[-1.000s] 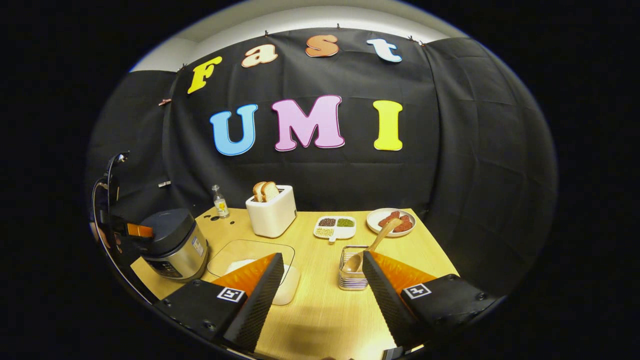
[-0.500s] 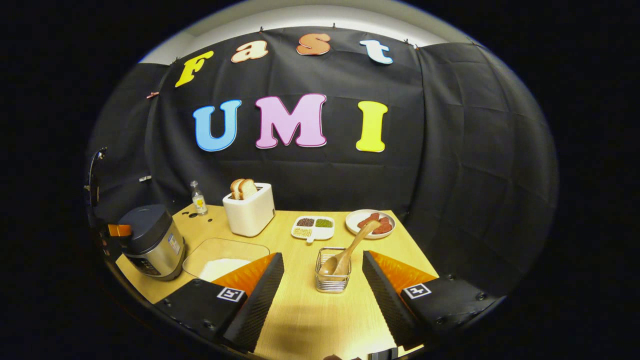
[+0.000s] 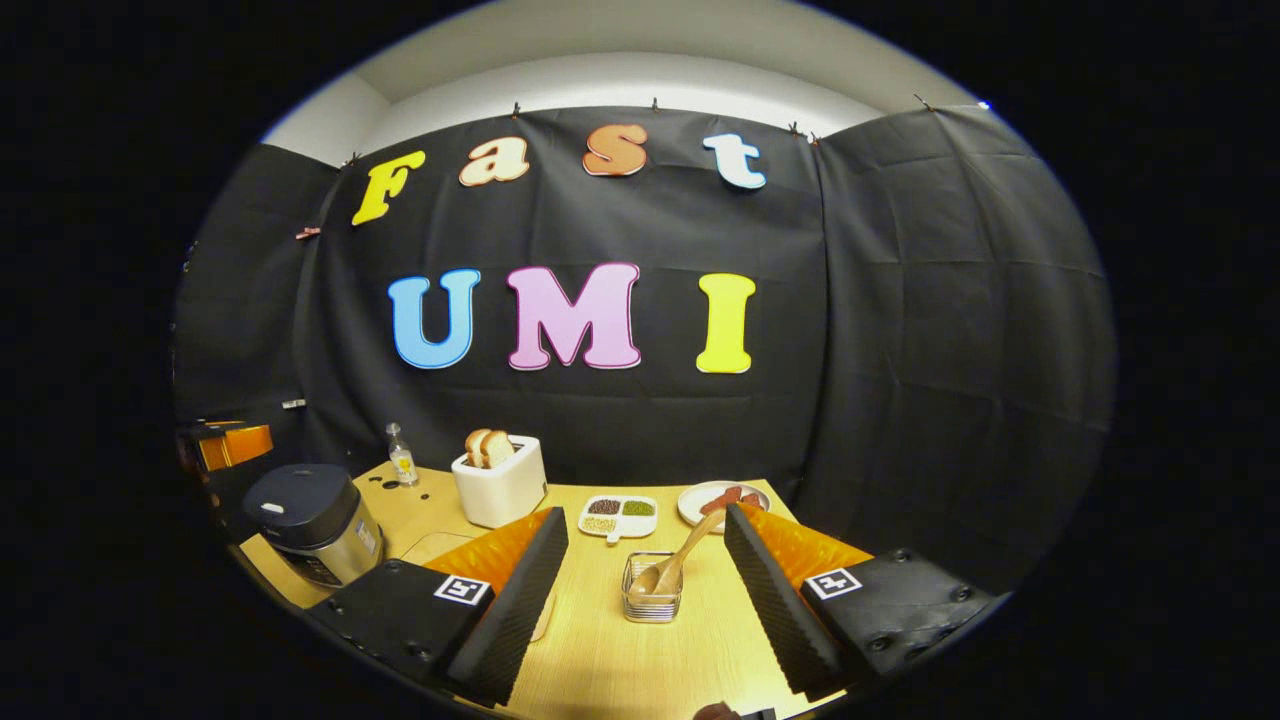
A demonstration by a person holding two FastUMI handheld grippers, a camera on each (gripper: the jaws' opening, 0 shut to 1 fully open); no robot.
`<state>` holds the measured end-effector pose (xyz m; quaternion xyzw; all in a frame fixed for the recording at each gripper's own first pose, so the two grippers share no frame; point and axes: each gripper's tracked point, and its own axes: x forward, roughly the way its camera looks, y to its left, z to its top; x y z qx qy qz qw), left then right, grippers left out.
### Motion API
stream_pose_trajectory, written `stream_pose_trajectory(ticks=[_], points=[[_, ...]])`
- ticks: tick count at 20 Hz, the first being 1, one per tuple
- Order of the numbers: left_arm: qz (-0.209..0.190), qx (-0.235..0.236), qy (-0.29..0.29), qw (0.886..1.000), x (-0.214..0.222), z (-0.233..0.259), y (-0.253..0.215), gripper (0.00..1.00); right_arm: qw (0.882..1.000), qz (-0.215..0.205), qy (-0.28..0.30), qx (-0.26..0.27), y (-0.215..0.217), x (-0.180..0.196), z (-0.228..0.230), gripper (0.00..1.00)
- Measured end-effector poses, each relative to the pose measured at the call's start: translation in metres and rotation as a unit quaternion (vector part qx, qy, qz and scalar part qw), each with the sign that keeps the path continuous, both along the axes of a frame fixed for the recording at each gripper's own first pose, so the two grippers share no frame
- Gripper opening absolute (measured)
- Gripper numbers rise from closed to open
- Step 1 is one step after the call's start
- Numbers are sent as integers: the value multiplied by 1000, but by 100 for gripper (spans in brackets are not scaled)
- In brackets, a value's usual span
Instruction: Close the left gripper, press the button to open the rice cooker; take a wooden spoon from the chopstick holder with the right hand, scoop a spoonful of rice and pour it into the rice cooker, then put the wooden spoon back into the chopstick holder.
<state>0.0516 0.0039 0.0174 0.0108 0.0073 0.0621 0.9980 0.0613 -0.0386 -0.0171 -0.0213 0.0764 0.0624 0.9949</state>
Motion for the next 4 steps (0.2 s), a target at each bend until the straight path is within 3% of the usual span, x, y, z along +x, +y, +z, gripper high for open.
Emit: stream_pose_trajectory(ticks=[4], points=[[-26, -45, 7, 999, -10, -8, -28, 96, 999, -19, -23, -16, -8, -12, 8, 98]])
